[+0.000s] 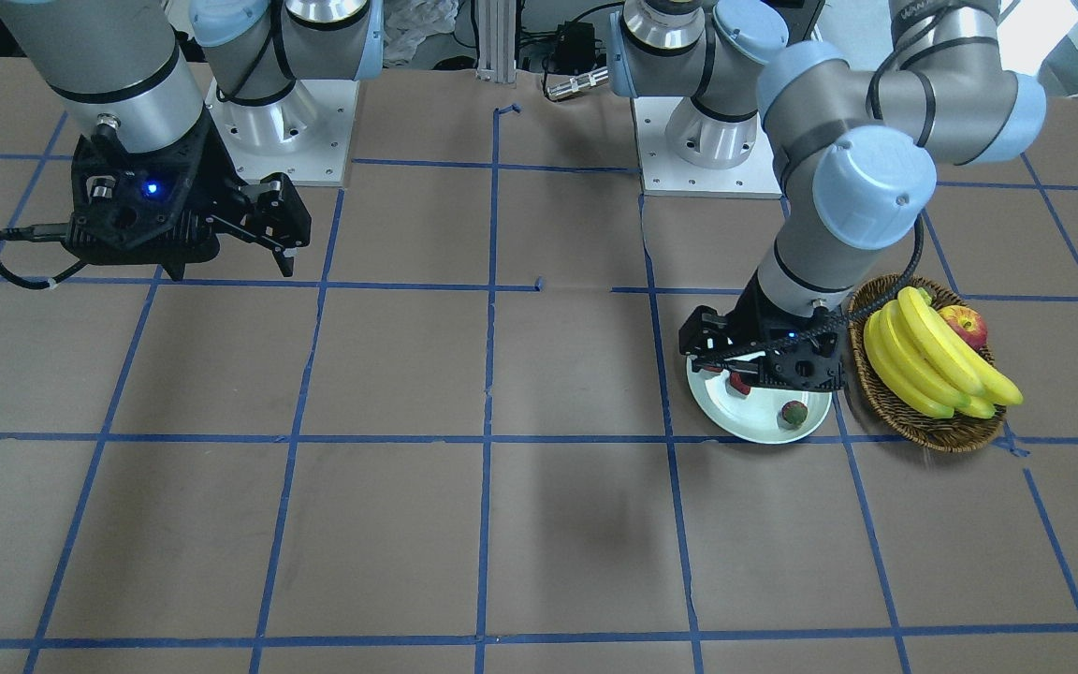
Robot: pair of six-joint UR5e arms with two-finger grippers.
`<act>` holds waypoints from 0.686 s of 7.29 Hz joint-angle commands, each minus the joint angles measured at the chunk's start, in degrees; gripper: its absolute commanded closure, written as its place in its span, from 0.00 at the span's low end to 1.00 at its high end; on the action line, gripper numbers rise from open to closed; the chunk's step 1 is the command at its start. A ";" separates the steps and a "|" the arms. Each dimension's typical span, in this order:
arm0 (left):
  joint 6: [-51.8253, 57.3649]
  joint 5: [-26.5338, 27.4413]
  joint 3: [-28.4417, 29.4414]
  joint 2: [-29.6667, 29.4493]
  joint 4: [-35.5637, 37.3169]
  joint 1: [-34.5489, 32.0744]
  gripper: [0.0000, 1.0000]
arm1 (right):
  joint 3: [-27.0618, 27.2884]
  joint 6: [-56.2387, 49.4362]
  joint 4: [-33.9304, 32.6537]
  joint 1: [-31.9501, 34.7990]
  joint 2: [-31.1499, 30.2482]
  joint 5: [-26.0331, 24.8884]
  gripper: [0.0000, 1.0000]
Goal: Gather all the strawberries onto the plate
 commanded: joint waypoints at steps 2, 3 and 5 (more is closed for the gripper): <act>-3.92 -0.25 12.46 3.46 -12.17 -4.64 0.00 | 0.00 -0.07 0.01 0.03 0.00 -0.05 0.00; -3.66 0.36 12.12 4.34 -12.17 -4.46 0.00 | 0.00 -0.07 -0.16 0.03 0.00 -0.40 0.00; -4.18 0.10 12.64 5.66 -12.43 -4.28 0.00 | 0.09 -0.16 -0.77 -0.06 0.00 -0.31 0.00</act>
